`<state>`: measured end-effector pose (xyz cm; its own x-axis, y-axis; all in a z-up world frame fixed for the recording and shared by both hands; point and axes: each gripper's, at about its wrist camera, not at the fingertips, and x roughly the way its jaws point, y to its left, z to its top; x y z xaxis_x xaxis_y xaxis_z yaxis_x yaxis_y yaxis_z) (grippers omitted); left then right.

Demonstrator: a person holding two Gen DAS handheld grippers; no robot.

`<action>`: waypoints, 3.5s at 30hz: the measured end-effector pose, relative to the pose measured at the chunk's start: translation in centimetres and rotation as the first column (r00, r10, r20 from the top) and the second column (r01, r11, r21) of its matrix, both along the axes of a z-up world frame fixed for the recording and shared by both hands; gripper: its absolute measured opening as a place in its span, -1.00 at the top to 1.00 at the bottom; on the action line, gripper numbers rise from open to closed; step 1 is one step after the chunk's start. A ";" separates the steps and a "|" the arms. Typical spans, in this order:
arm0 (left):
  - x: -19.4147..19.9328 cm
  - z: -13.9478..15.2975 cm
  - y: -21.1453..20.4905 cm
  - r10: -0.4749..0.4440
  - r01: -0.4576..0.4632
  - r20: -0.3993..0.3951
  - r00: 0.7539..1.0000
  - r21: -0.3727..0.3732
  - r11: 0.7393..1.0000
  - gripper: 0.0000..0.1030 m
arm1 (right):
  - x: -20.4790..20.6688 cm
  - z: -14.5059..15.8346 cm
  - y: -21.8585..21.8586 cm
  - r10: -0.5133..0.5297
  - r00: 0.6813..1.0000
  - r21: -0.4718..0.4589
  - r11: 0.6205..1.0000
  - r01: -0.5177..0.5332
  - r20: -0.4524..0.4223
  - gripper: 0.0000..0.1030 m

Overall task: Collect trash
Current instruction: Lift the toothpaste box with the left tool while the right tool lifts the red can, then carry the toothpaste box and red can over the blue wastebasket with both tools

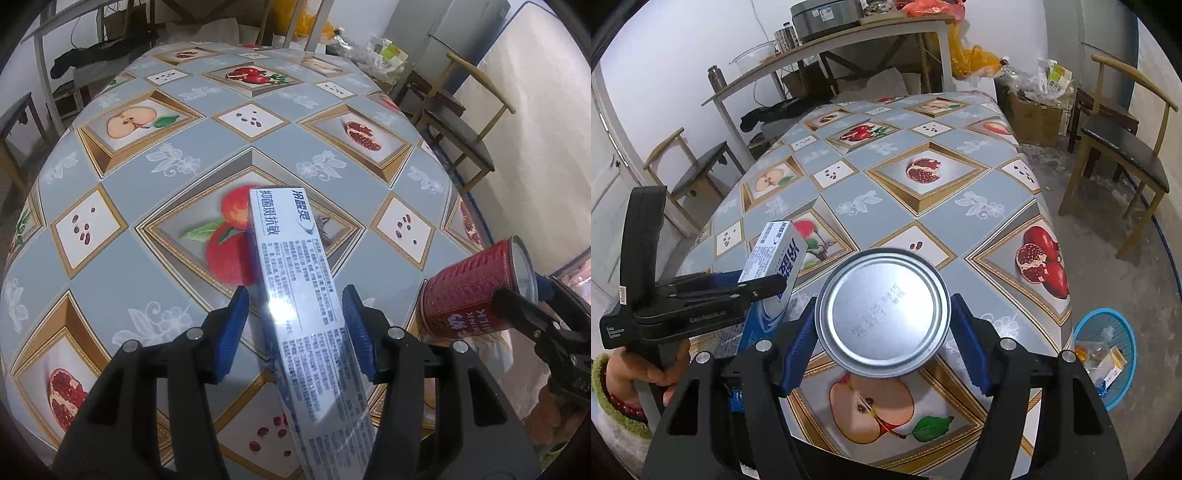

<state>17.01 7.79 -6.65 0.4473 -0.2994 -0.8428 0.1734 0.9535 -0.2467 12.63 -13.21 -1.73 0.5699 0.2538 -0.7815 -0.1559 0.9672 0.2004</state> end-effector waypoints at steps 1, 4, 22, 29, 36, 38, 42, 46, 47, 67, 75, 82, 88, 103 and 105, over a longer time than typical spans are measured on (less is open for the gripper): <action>0.0 0.0 -0.1 0.001 -0.001 0.002 1.000 0.004 1.000 0.06 | 0.0 0.0 0.0 0.001 1.000 0.000 1.000 -0.001 0.000 -0.32; -0.2 0.2 -0.1 0.006 -0.006 0.019 1.000 0.015 1.000 0.12 | 0.0 -0.2 0.1 0.003 1.000 -0.001 1.000 -0.003 0.000 -0.32; -1.3 1.1 0.0 0.015 -0.015 0.074 0.997 0.001 1.000 0.37 | -0.1 -0.6 0.5 0.012 1.000 -0.033 0.999 -0.012 0.001 -0.38; -1.9 2.2 0.1 0.012 -0.009 0.101 0.995 -0.036 0.999 0.38 | -0.1 -0.6 0.5 0.010 1.000 -0.033 0.999 -0.010 0.001 -0.38; -2.1 2.7 -0.2 0.003 0.003 0.104 0.995 -0.057 0.998 0.39 | -0.1 -0.5 0.4 0.007 1.000 -0.031 0.999 -0.007 0.002 -0.38; -2.2 2.8 -0.2 0.002 0.005 0.106 0.994 -0.061 0.998 0.39 | -0.1 -0.5 0.3 0.004 1.000 -0.031 1.000 -0.004 0.004 -0.38; -2.2 2.9 -0.3 0.001 0.006 0.116 0.993 -0.059 0.998 0.39 | -0.1 -0.3 0.1 -0.002 1.000 -0.027 1.000 0.003 0.013 -0.30; -2.4 3.1 -0.2 0.005 0.003 0.130 0.991 -0.062 0.998 0.39 | -0.2 -0.3 0.0 -0.009 1.000 -0.036 0.999 0.010 0.019 -0.29; -2.5 3.2 -0.2 0.005 0.003 0.136 0.991 -0.063 0.998 0.39 | -0.2 -0.2 0.0 -0.009 1.000 -0.034 0.999 0.010 0.018 -0.29; -3.8 6.7 -0.3 0.019 0.016 0.268 0.963 -0.124 0.992 0.39 | -0.9 0.8 -1.7 -0.060 0.997 0.003 0.998 0.060 0.057 -0.28; -4.7 7.8 -1.4 0.003 0.031 0.302 0.953 -0.109 0.994 0.39 | -1.7 1.4 -2.5 -0.076 0.994 0.012 0.997 0.075 0.073 -0.28; -5.2 8.3 -2.6 -0.010 0.036 0.313 0.950 -0.077 0.996 0.39 | -2.4 1.8 -3.2 -0.089 0.992 0.017 0.996 0.088 0.085 -0.28; -5.4 8.6 -3.7 -0.028 0.047 0.320 0.947 -0.053 0.997 0.39 | -3.0 2.1 -4.2 -0.105 0.990 0.019 0.994 0.104 0.093 -0.28; -6.7 10.2 -6.2 -0.063 0.073 0.372 0.926 -0.012 0.997 0.39 | -4.4 3.0 -6.0 -0.148 0.983 0.034 0.989 0.145 0.111 -0.28; -6.9 10.4 -6.6 -0.069 0.078 0.377 0.924 -0.008 0.997 0.39 | -4.6 3.1 -6.3 -0.154 0.981 0.037 0.988 0.151 0.114 -0.28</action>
